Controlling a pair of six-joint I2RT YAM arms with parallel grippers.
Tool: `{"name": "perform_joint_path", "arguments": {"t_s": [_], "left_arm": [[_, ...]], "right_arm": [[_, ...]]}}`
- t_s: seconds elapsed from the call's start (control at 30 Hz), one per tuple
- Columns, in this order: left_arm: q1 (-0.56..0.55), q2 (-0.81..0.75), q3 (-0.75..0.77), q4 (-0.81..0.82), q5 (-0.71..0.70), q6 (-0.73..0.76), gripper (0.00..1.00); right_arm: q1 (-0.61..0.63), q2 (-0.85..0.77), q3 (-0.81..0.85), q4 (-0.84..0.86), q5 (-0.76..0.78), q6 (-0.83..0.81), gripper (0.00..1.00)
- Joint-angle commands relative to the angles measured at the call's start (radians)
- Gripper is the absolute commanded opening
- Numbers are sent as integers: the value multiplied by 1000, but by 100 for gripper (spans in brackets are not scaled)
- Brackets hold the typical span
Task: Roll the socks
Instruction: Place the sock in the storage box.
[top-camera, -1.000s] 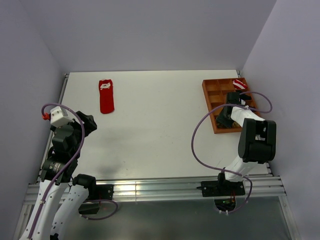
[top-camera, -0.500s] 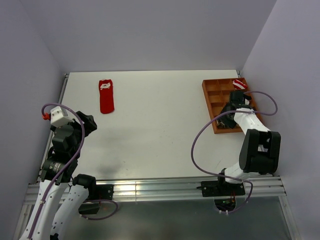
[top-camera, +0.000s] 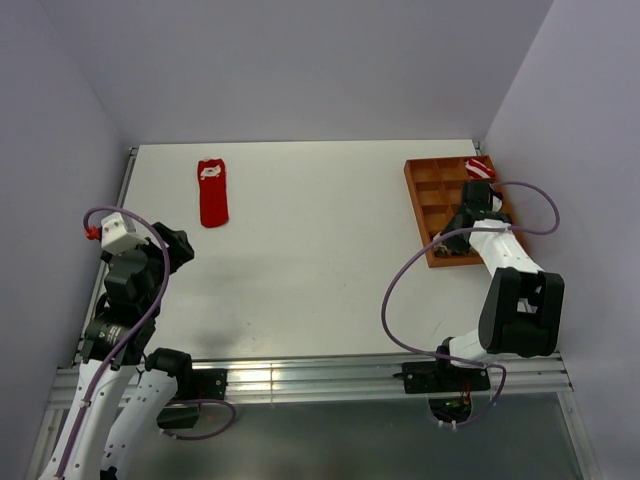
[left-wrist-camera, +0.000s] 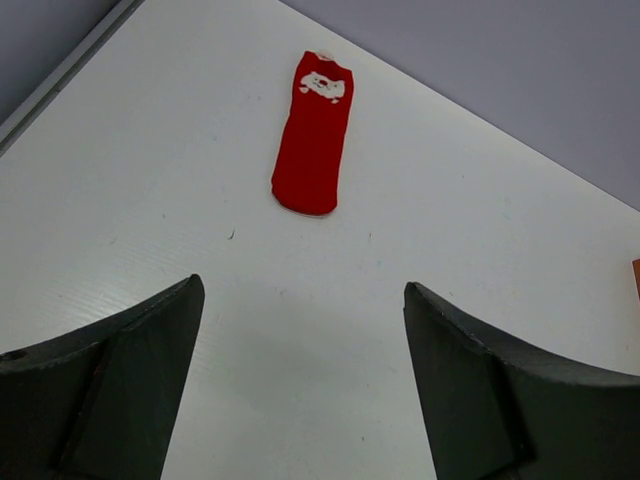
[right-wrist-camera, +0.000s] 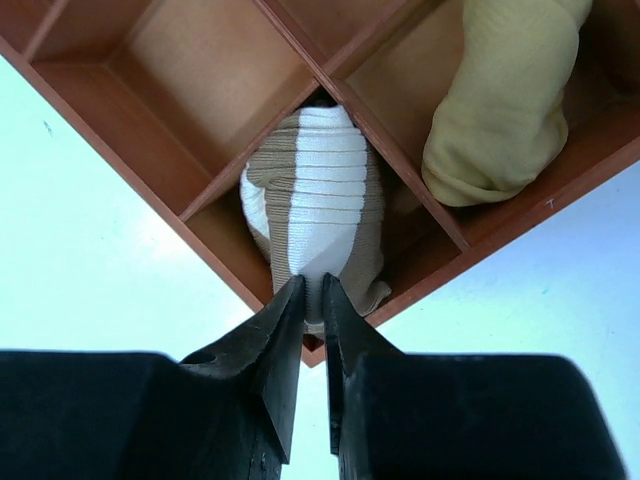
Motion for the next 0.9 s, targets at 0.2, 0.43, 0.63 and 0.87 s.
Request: {"name": "perform_joint_path", "arguments": {"t_s": [0.2,0.43,0.63,0.87], "left_arm": [[-2,2,-7,16,0,20,86],[-2,7,-8,16,1,18,86],[-2,4,-10,16,-2,20,86],[-2,0,-13,19,0,22,85]], "right_arm": [[-7,87,-122,72,-51,15,19],[-9,46,-109,81,-74,9,36],[-7,-63,11,23,-63,7,48],[-13,-51,75,47,10,7,34]]}}
